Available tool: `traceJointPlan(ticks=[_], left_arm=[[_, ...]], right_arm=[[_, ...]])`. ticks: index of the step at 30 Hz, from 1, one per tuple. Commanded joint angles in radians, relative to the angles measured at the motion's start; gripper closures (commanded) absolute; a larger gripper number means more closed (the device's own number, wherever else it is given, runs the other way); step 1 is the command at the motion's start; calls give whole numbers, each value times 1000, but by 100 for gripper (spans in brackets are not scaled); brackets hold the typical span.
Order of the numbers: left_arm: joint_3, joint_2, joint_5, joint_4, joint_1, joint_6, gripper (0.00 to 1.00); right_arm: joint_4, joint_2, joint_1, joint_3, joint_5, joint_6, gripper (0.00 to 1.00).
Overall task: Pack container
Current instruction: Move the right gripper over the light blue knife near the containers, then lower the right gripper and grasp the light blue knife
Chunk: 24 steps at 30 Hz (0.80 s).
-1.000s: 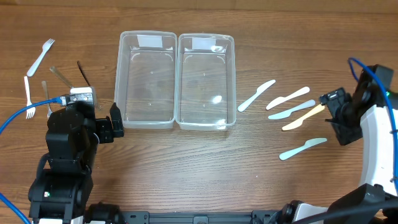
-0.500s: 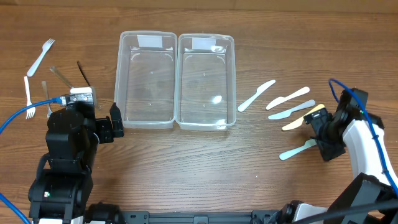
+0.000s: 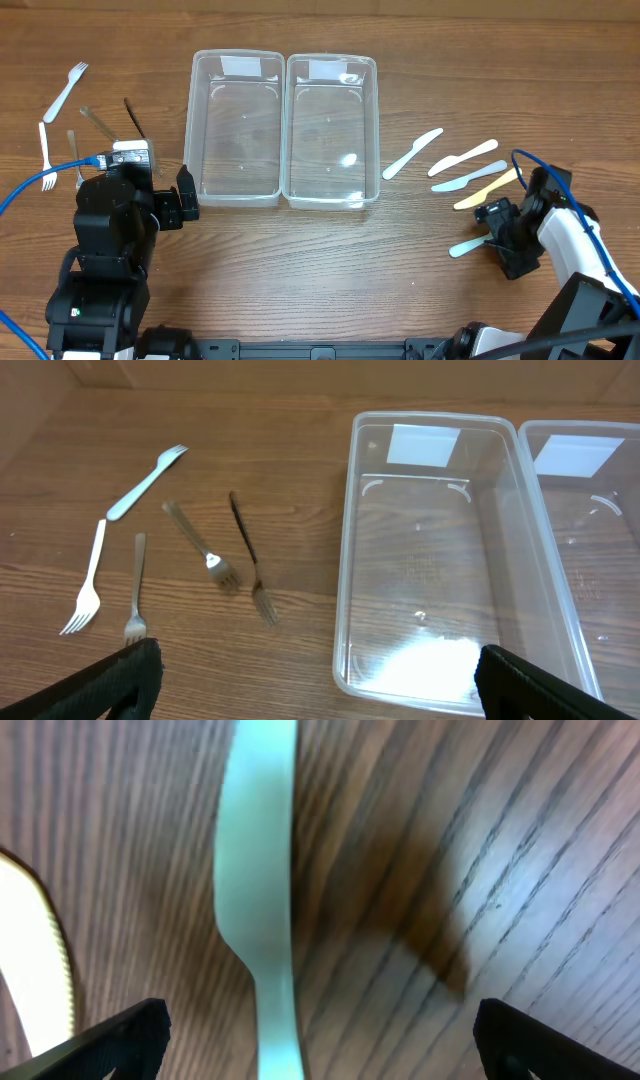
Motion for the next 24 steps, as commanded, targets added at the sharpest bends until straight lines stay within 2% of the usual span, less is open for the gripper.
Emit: traceJointPlan(ticks=[1,14,24], left_arm=[[29,0,-13,7,10,-21,0],[29,0,-13,6,10,-21,0],[29,0,-13,7,10,-21,0]], right_arm=[[10,-6,-2,-5,-18,-6,0],[-27,-6,-2,-31,-39,-18,0],[49,-6,-2,-122,-34,-19,0]])
